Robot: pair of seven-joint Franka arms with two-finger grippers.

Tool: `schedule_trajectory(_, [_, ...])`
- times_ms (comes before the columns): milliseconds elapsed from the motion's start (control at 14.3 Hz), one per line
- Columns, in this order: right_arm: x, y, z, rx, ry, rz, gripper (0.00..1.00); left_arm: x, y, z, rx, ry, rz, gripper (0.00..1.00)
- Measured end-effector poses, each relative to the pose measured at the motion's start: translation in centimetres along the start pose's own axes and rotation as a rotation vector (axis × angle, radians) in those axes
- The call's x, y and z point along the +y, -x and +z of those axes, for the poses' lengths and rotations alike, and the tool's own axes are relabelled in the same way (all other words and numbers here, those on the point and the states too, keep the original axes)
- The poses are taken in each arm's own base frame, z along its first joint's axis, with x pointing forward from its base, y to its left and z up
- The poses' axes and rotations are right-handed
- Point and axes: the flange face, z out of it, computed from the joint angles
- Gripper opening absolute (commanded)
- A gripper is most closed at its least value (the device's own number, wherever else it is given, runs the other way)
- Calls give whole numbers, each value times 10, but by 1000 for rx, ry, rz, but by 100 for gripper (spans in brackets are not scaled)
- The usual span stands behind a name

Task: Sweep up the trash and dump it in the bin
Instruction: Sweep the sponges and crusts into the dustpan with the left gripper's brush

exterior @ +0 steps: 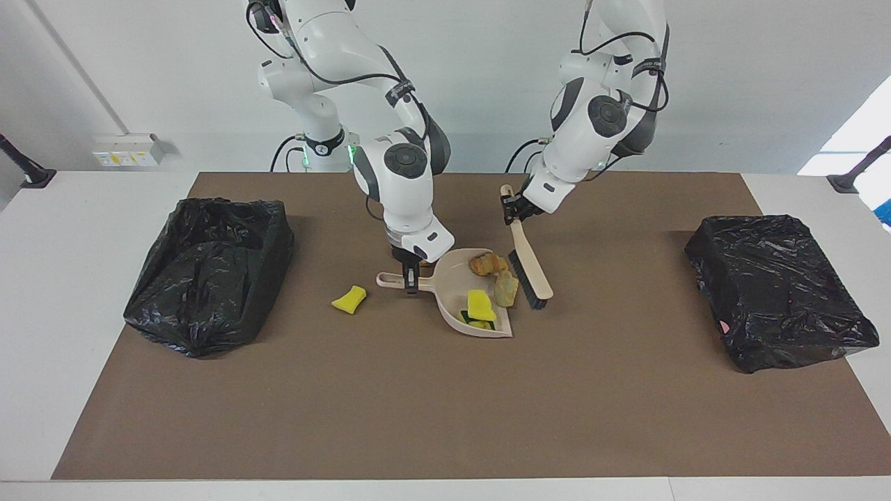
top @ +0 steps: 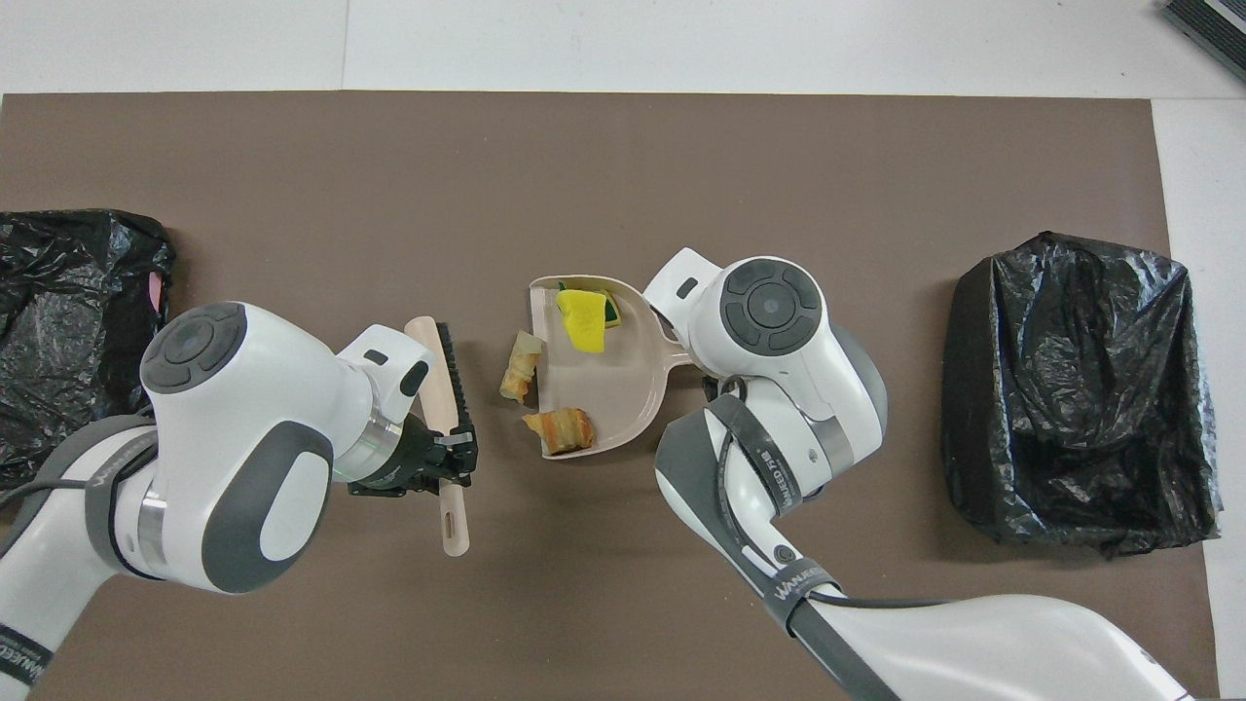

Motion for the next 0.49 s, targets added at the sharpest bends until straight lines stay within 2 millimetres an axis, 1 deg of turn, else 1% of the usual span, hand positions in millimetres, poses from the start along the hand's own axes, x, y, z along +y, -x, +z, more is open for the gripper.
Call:
schedule_trajectory(140, [0, 0, 0, 0, 0, 0, 0, -7, -4, 20, 39, 4, 25, 0])
schedule_trajectory(210, [0, 0, 0, 0, 0, 0, 0, -7, -2, 30, 47, 1, 36, 0])
schedule_trajectory(280, [0, 0, 0, 0, 0, 0, 0, -2, 5, 41, 48, -8, 52, 0])
schedule_trajectory(350, [0, 0, 0, 0, 0, 0, 0, 6, 14, 53, 52, -17, 77, 0])
schedule_trajectory(491, [0, 0, 0, 0, 0, 0, 0, 28, 33, 67, 62, -27, 120, 0])
